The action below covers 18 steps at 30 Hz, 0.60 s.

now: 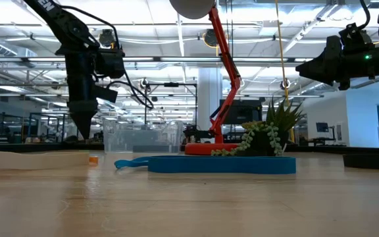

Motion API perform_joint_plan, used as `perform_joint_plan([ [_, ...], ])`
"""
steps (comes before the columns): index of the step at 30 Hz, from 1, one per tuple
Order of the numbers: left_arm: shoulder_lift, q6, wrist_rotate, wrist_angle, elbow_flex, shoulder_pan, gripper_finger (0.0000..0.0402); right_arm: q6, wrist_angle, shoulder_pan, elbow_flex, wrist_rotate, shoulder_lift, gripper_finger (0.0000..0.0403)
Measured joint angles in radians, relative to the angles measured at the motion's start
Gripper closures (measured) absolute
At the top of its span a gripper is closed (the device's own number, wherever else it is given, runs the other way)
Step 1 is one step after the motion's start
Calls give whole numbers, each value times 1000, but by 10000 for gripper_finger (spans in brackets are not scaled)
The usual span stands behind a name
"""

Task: Pick and place rubber bands into bin
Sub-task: Put the top green rubber band into the transparent bin

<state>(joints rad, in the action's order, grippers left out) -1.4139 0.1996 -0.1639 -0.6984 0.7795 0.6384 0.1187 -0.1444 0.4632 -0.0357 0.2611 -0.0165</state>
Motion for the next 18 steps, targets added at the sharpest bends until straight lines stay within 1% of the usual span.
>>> perform_joint_plan([
  [5,-15,1,0,2,0,0,225,0,0,0,0,0,0,261],
  [12,-110,0,0,30,0,0,225,0,0,0,0,0,0,261],
  [18,-164,6,-14,54,2,3,225,0,0,0,0,0,0,261],
])
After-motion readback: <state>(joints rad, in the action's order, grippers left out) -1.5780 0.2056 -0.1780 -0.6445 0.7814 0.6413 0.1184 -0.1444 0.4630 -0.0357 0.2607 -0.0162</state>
